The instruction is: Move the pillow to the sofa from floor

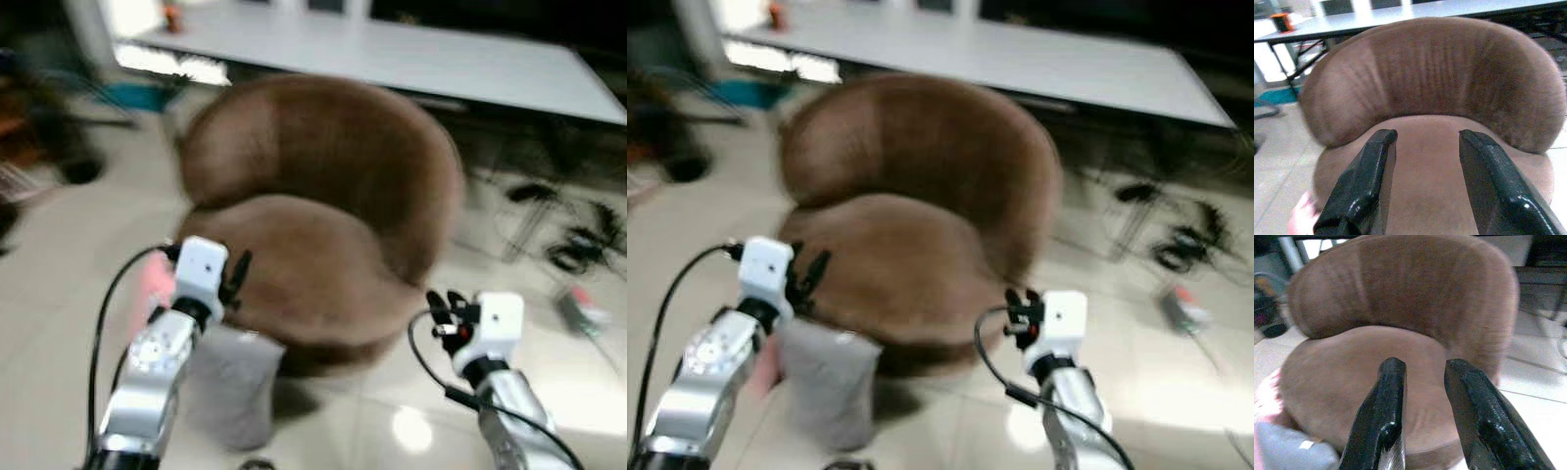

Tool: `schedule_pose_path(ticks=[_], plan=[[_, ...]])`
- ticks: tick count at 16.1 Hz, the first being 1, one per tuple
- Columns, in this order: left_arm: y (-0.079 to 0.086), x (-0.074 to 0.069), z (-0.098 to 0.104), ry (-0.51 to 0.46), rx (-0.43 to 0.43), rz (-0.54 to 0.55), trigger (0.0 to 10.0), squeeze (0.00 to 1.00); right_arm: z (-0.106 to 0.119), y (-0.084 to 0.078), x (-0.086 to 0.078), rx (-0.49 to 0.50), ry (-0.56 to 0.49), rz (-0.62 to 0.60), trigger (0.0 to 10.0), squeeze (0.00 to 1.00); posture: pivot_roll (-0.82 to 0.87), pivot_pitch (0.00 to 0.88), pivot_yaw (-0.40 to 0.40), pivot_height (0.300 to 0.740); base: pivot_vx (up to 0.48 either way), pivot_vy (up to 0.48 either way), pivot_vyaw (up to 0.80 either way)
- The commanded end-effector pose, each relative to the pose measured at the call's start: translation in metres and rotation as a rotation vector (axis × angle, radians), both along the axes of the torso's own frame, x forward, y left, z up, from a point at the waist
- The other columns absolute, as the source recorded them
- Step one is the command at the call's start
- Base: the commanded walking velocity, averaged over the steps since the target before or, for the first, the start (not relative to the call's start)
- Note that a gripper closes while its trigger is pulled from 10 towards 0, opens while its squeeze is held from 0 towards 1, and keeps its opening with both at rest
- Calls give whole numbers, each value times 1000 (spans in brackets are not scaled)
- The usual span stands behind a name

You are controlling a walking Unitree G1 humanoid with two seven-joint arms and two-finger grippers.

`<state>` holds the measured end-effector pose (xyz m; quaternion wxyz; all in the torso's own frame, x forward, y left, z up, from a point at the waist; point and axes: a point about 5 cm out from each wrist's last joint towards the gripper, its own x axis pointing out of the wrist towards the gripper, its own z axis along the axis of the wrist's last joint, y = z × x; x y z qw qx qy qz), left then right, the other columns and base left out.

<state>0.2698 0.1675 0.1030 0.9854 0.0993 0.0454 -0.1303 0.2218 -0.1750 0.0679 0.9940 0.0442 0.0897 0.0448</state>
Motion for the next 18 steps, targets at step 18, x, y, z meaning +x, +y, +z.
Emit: schedule_pose_path(ticks=[18], plan=[[1, -1, 6, -18, -27, -21, 10000, 0, 2, 2, 6, 62, -17, 8, 10000, 0, 126, 29, -63, 740, 284, 0, 711]])
